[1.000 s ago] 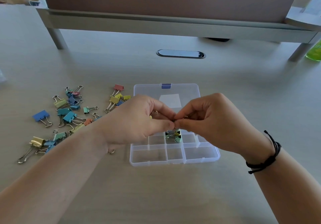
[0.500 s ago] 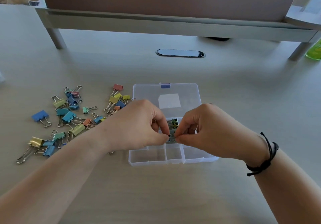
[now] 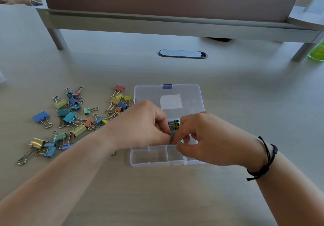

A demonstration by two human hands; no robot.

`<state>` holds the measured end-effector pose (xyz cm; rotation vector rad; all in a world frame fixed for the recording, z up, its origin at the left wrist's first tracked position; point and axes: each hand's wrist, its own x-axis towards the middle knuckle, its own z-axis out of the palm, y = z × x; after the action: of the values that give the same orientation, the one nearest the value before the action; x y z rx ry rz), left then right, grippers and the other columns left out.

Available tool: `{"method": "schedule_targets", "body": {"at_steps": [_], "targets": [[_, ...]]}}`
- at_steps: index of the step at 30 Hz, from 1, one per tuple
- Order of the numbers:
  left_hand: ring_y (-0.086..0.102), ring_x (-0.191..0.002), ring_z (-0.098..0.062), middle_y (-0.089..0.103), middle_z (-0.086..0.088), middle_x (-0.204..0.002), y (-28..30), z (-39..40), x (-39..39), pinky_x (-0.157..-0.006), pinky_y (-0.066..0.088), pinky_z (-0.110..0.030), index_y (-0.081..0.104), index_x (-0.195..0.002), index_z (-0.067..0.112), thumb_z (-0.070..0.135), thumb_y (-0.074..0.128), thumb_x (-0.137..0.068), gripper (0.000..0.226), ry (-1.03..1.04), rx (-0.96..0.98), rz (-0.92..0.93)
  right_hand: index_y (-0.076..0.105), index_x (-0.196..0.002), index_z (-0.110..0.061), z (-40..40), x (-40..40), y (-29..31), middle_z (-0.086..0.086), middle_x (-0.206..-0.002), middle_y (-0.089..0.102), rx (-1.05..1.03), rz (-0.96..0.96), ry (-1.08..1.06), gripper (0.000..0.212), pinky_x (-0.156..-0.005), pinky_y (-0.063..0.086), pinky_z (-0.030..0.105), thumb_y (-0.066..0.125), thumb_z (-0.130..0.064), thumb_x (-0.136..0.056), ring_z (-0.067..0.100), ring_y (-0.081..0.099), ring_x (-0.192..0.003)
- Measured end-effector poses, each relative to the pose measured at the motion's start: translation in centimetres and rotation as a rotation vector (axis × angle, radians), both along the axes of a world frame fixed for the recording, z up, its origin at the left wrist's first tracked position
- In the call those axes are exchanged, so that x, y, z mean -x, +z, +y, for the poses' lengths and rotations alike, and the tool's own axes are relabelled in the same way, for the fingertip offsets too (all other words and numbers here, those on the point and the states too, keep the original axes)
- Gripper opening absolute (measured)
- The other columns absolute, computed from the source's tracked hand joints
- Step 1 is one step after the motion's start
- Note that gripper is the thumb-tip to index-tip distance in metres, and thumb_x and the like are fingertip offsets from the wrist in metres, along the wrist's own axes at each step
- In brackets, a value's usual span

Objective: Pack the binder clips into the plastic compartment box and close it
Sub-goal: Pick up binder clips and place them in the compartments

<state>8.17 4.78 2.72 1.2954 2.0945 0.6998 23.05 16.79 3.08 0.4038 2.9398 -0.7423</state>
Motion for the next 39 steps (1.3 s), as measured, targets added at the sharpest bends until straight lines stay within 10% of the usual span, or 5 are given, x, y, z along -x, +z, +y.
{"method": "schedule_targets", "body": {"at_steps": [12,21,39], "targets": [[0.049,-0.045,-0.003,0.069,-0.001,-0.064,-0.3,0.0,0.6,-0.051,0.042,-0.019,0.071,-0.085,0.03,0.038,0.073,-0.086,0.008,-0.02,-0.011,0.019,0.078,-0.089,-0.031,0.4,-0.2,0.5,-0.002,-0.06,0.061,0.167,0.03,-0.005,0.012,-0.049,0.037,0.013,0.066,-0.027,-0.088,0.006,0.044,-0.048],[0.033,-0.039,-0.014,0.047,-0.008,-0.057,0.1,0.5,-1.6,-0.042,0.026,-0.019,0.061,-0.103,0.011,0.062,0.036,-0.091,0.058,0.23,-0.321,-0.6,0.073,-0.089,-0.026,-0.8,0.3,0.9,-0.004,-0.065,0.064,0.421,0.483,-0.116,0.013,-0.048,0.039,0.017,0.08,-0.027,-0.078,0.005,0.044,-0.046],[0.036,-0.041,-0.011,0.041,-0.011,-0.071,-0.4,0.9,-2.2,-0.039,0.026,-0.018,0.057,-0.102,-0.002,0.062,0.047,-0.089,0.066,0.343,-0.33,-0.646,0.073,-0.092,-0.014,-0.4,0.7,0.2,0.0,-0.069,0.067,0.61,0.332,-0.144,0.015,-0.065,0.055,0.025,0.078,-0.007,-0.079,0.016,0.061,-0.061]]}}
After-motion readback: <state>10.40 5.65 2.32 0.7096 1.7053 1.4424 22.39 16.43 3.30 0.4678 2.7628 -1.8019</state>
